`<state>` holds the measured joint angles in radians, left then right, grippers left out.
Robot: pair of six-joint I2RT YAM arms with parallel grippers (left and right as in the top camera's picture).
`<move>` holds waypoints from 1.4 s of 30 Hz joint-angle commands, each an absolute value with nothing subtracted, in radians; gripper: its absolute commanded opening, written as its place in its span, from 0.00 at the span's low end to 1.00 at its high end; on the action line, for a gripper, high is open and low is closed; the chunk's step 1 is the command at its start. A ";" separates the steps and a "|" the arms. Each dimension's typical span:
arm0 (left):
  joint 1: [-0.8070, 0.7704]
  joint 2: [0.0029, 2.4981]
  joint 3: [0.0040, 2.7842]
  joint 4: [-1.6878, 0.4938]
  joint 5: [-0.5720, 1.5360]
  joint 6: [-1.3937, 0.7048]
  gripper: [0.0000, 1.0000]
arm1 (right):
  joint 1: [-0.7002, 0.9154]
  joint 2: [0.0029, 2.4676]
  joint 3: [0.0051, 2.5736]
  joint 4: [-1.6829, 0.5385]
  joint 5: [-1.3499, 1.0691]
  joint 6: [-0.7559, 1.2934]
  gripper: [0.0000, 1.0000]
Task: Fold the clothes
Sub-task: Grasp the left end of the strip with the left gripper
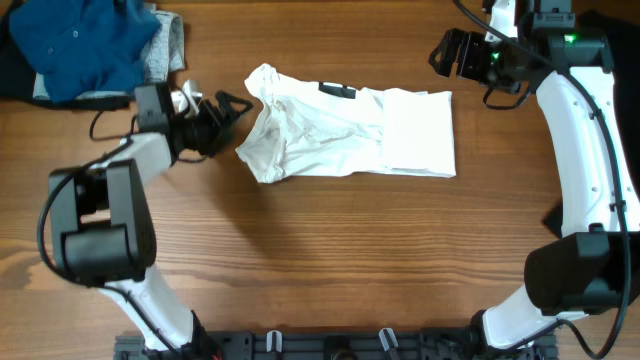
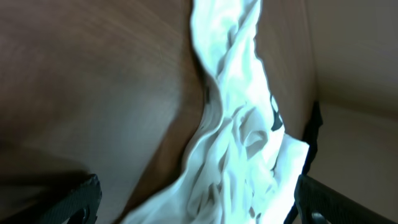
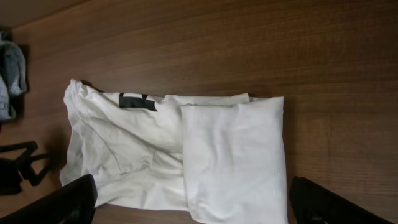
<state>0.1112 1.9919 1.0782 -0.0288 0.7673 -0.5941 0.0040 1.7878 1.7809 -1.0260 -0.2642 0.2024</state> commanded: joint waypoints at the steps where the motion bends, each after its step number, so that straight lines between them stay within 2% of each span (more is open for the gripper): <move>1: 0.086 2.044 1.198 -0.102 0.825 -0.469 1.00 | 0.007 1.801 1.775 -1.035 -0.241 0.177 0.99; 6: 0.062 2.075 1.293 -0.276 0.704 -0.346 1.00 | 0.007 1.801 1.775 -1.037 -0.232 0.157 0.99; 9: 0.040 2.107 1.322 -0.345 0.704 -0.287 1.00 | 0.007 1.801 1.775 -1.036 -0.232 0.157 0.99; 17: -0.053 2.187 1.332 -0.363 0.721 -0.268 1.00 | 0.007 1.801 1.775 -1.037 -0.232 0.157 0.99; 23: -0.080 2.189 1.361 -0.459 0.780 -0.218 1.00 | 0.007 1.801 1.775 -1.034 -0.232 0.157 1.00; 31: -0.169 2.196 1.361 -0.449 0.756 -0.209 1.00 | 0.007 1.801 1.775 -1.025 -0.232 0.159 0.99; 34: -0.201 2.196 1.361 -0.418 0.683 -0.217 0.99 | 0.007 1.801 1.775 -1.025 -0.233 0.158 0.98; 36: -0.212 2.196 1.361 -0.414 0.625 -0.220 0.81 | 0.007 1.801 1.775 -1.026 -0.232 0.158 0.96; 37: -0.213 2.196 1.361 -0.412 0.592 -0.233 0.66 | 0.007 1.801 1.775 -1.026 -0.232 0.158 0.95; 38: -0.212 2.196 1.361 -0.411 0.558 -0.261 0.56 | 0.007 1.801 1.775 -1.025 -0.232 0.158 0.95; 40: -0.208 2.196 1.361 -0.407 0.486 -0.313 0.44 | 0.007 1.801 1.775 -1.025 -0.232 0.158 0.95; 42: -0.199 2.196 1.361 -0.410 0.422 -0.351 0.27 | 0.007 1.801 1.775 -1.025 -0.232 0.158 0.94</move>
<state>-0.2108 2.1525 1.3777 -0.4019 0.6361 -0.2733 0.0040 1.7878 1.7809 -1.0306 -0.2420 0.1768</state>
